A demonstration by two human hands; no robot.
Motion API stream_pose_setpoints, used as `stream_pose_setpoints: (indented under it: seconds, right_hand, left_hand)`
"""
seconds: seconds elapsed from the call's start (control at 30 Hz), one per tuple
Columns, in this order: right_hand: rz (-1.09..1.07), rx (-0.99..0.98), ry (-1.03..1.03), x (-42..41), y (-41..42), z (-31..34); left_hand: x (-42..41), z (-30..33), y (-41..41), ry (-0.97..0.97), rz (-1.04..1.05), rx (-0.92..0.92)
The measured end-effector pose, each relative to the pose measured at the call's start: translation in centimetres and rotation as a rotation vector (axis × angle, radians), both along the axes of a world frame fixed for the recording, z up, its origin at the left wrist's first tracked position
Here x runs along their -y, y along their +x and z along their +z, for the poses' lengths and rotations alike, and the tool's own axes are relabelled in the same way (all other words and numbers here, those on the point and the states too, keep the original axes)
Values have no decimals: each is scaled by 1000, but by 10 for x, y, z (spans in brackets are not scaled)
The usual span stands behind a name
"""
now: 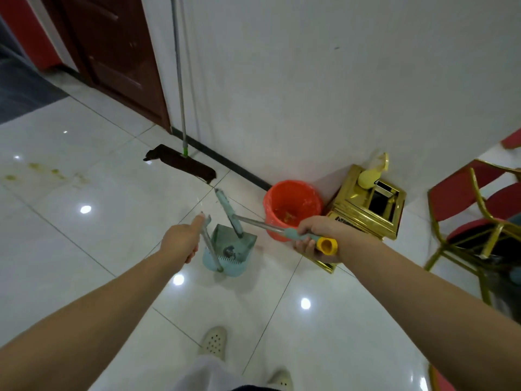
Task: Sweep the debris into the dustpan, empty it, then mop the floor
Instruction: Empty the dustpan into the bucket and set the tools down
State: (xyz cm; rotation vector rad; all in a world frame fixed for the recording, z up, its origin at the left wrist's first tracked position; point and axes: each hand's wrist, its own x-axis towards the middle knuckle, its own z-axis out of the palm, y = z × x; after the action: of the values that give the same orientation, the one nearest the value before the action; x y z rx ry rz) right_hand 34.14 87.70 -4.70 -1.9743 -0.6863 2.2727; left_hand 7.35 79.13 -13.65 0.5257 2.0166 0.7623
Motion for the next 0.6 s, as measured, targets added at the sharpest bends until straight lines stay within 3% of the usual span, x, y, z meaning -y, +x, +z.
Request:
stream_pose_setpoints:
  seconds: [0.13,0.33,0.5,0.6]
  right_hand:
    - [-52,23,-38,-10,-17,-8]
    - [43,71,-76,-31,-32,-7]
    - [220,118,-96,-37,-35,-6]
    - [302,159,-92,-42,-35,-1]
  left_hand:
    - [-5,-31,26,-26,-138,80]
    - [-17,-47,65,-74,-292,215]
    - [-18,-52,97,-153,-319,309]
    - [-13,-55,114,-184,-268,479]
